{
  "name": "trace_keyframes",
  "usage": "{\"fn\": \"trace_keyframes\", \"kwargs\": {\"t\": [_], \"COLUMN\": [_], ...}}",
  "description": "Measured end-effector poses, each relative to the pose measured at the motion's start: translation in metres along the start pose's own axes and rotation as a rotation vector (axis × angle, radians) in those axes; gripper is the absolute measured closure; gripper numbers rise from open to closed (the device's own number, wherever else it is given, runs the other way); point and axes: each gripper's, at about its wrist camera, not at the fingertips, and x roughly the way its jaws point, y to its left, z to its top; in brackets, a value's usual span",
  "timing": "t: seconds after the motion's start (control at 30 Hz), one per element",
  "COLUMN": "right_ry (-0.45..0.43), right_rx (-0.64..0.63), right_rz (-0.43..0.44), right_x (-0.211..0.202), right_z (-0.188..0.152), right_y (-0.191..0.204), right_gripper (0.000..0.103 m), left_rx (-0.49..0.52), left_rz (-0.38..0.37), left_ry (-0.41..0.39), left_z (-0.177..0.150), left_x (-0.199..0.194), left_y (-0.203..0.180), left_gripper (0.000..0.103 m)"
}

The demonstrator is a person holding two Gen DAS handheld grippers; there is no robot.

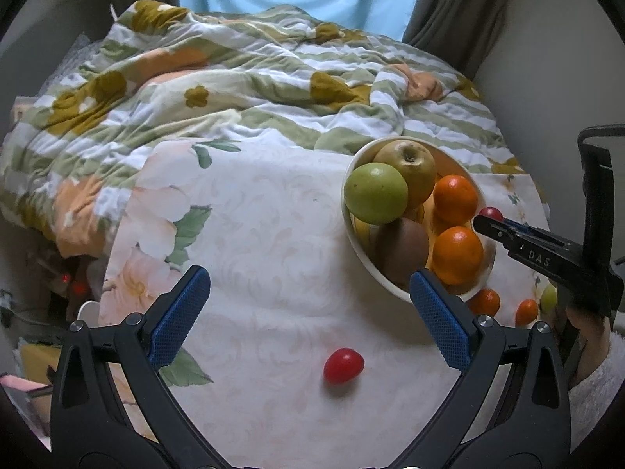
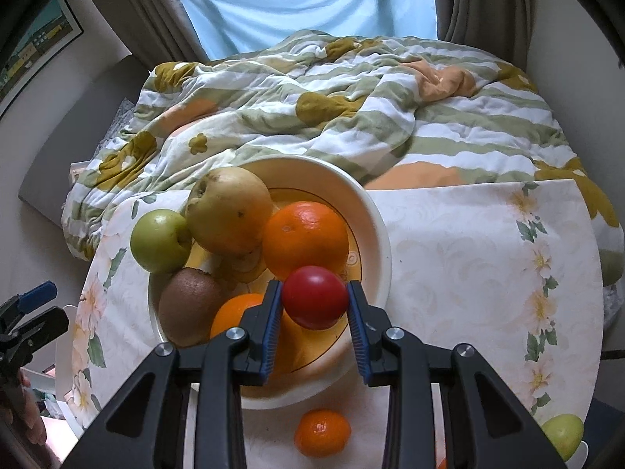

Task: Organize fruits
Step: 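Lower the red tomato into the bowl and open the right gripper, then grasp the small red cherry tomato with the left gripper while the right gripper grasps a tangerine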

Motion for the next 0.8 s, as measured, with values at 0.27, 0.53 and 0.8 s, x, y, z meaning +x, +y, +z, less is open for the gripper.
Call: {"fn": "trace_keyframes", "kwargs": {"t": [0.27, 0.53, 0.8], "right_ry": [-0.056, -0.113, -0.172], "right_rx": [-0.009, -0.014, -0.027], "right_rz": [0.043, 0.014, -0.026], "right_x": [-0.011, -0.033, -0.081], "right_z": [-0.002, -0.006, -0.019], "right_y": [0.003, 0.013, 0.017], "right_gripper": [0.024, 0.000, 0.000], "left_rx": [-0.008, -0.005, 0.028], "left_rz": [0.005, 0.026, 0.023], "left_ry": [-0.009, -0.024, -0.078], "left_z": [-0.006, -0.008, -0.015], "left_x": [-0.007, -0.022, -0.058], "left_y": [0.000, 0.002, 0.003], "left_gripper": [0.000, 0.000, 0.000]}}
